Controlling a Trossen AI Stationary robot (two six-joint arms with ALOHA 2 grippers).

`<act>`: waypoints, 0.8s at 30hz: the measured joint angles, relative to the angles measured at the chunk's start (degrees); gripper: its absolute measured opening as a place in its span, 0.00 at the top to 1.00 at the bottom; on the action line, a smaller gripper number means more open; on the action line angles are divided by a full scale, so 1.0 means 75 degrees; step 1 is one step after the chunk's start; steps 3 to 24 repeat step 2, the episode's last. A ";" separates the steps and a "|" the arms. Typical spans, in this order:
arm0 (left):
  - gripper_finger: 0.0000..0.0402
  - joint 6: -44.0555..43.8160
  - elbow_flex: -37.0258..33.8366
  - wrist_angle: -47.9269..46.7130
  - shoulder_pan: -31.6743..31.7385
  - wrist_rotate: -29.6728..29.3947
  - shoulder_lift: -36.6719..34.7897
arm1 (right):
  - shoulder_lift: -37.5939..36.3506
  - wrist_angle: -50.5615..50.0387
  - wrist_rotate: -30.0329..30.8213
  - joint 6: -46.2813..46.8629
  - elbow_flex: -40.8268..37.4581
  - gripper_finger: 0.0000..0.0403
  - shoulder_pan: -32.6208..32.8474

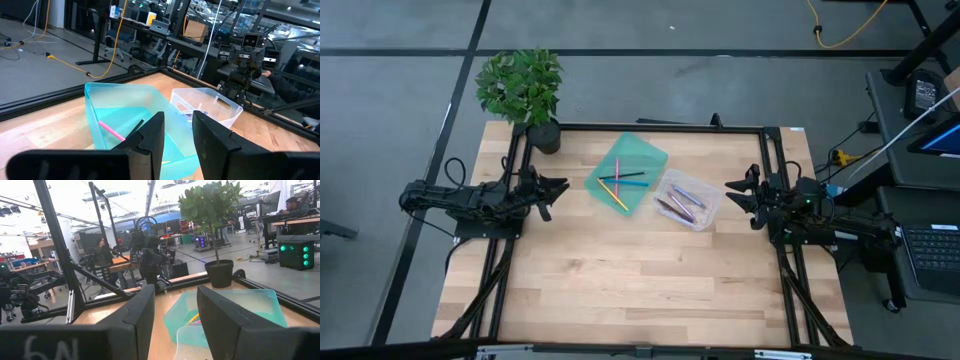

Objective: Sort pens & pencils
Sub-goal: Return to Home Position

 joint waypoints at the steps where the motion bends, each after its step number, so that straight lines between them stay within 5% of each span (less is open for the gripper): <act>1: 0.77 -0.0001 0.0000 -0.0002 0.0000 0.0001 0.0000 | 0.0000 0.0000 0.0002 -0.0002 0.0000 0.63 0.0000; 24: 0.77 0.0001 0.0000 -0.0001 -0.0001 0.0000 0.0000 | 0.0000 0.0000 0.0000 -0.0012 0.0000 0.63 0.0000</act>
